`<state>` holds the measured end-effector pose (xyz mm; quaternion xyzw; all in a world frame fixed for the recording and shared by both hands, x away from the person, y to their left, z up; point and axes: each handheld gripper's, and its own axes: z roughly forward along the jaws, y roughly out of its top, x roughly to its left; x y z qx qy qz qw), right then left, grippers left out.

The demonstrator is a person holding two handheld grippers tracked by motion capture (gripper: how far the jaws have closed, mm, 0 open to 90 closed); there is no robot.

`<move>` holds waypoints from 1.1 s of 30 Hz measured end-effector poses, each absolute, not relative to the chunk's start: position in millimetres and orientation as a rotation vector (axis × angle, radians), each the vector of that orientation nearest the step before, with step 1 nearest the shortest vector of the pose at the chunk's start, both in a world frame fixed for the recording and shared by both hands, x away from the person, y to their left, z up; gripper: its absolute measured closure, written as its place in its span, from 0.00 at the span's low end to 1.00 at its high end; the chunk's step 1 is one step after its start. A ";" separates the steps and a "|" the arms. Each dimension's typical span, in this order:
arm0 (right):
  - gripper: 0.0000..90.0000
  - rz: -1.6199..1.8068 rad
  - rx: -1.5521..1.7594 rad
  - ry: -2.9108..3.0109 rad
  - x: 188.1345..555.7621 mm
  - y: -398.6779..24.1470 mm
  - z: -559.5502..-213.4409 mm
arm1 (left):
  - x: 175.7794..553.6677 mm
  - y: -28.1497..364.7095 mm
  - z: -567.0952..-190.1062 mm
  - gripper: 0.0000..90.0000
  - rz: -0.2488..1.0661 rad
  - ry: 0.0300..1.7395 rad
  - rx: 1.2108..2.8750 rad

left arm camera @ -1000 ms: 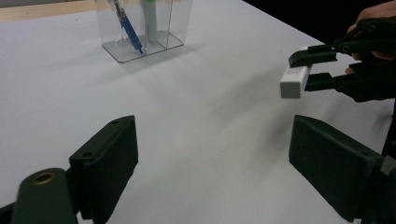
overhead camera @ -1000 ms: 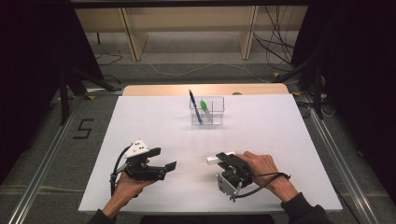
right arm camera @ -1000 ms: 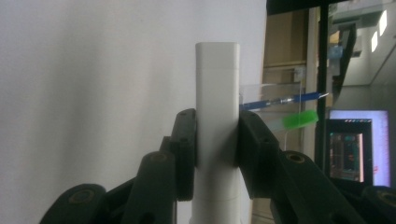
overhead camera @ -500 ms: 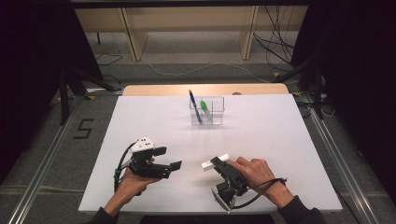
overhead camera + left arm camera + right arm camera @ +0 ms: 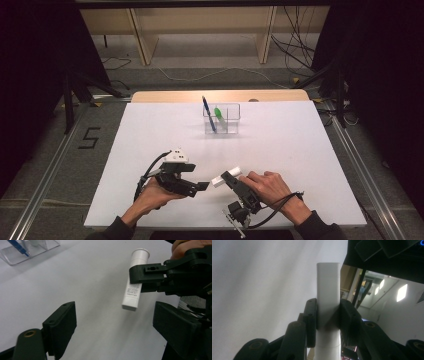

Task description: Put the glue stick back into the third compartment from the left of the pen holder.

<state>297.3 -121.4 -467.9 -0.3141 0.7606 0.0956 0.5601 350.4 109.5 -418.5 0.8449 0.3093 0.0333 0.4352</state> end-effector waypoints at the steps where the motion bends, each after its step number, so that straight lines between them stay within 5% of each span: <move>1: 0.78 0.223 -0.744 1.790 296.8 -121.4 -468.2 | 350.4 107.1 -418.2 0.22 0.079 0.757 2.112; 33: 0.78 0.257 -0.869 1.731 288.5 -117.9 -469.4 | 359.3 69.1 -423.7 0.49 -0.042 0.585 2.327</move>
